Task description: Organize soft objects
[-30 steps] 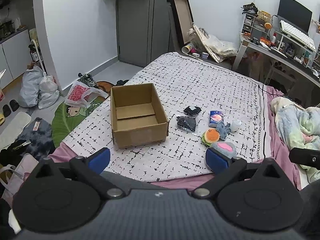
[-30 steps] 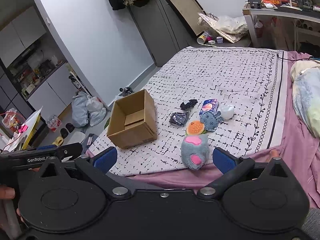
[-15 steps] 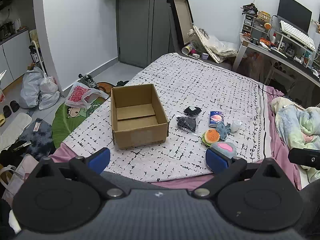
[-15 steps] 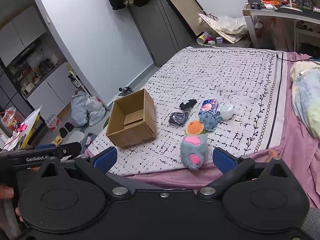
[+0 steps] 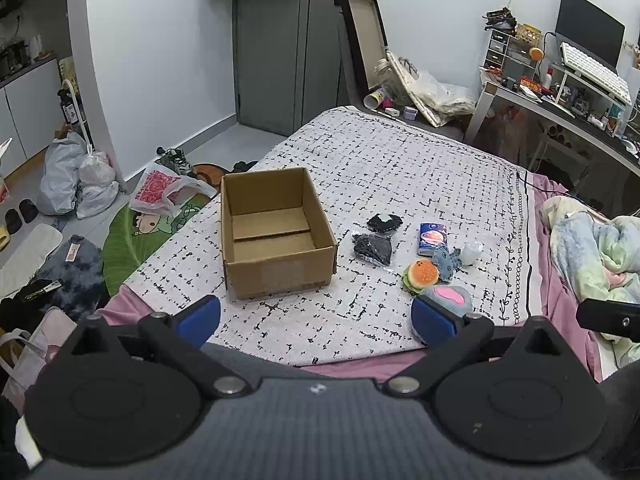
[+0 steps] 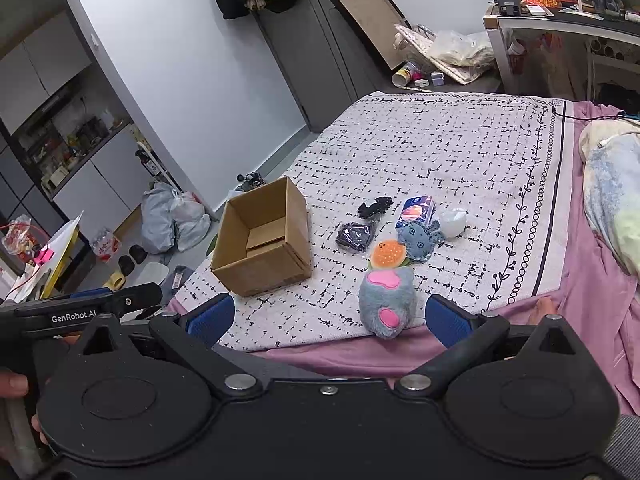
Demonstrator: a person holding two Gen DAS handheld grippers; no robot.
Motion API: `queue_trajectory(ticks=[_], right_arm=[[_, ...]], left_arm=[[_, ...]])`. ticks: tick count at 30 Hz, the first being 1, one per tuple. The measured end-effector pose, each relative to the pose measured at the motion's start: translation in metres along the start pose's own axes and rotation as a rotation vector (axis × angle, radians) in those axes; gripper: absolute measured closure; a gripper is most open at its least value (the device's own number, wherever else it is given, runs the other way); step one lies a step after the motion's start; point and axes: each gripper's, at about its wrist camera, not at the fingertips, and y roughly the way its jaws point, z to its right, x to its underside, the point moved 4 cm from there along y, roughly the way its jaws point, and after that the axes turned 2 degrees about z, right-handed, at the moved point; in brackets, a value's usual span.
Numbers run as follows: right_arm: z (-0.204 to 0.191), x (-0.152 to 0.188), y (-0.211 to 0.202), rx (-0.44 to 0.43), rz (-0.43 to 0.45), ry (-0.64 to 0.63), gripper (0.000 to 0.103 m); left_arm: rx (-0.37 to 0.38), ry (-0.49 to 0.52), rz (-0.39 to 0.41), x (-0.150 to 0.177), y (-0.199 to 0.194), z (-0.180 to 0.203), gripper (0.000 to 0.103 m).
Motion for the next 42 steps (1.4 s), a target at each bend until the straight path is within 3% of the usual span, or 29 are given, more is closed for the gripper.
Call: queue_trajectory(ticks=[23, 33, 42], right_arm=[[0.005, 0.000, -0.001, -0.024, 0.010, -0.001, 0.000], [0.019, -0.003, 0.002, -0.048, 0.033, 0.013, 0.000], [0.044, -0.002, 0.018, -0.030, 0.042, 0.079, 0.000]], left_arm=[[0.007, -0.007, 0.041, -0.003, 0.004, 0.008, 0.002], [0.044, 0.011, 0.060, -0.005, 0.018, 0.032, 0.003], [0.076, -0.004, 0.010, 0.001, 0.051, 0.056, 0.004]])
